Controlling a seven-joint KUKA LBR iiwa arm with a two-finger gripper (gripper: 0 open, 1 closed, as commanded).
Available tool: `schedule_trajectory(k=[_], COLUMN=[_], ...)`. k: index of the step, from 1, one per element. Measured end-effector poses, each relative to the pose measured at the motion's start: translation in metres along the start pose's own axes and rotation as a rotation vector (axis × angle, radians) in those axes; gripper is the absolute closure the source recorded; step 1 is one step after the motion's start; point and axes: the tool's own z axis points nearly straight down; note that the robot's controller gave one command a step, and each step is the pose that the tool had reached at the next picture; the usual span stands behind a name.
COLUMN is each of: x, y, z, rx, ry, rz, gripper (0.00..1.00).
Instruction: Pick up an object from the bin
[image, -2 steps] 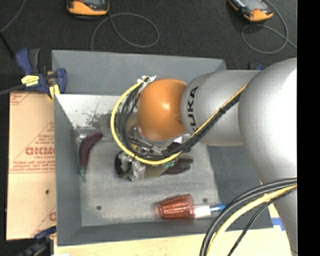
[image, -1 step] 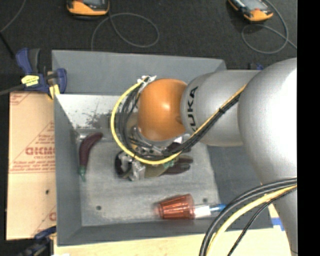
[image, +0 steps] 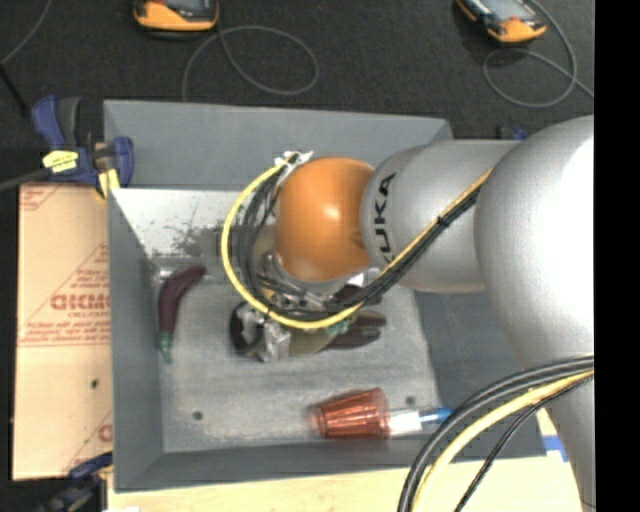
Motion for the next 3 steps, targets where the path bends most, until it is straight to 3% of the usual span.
schedule_trajectory(k=[3], x=[0.0001], y=[0.0], z=[0.0001], rx=[0.0], ry=[0.001], rz=[0.004], gripper=[1.0])
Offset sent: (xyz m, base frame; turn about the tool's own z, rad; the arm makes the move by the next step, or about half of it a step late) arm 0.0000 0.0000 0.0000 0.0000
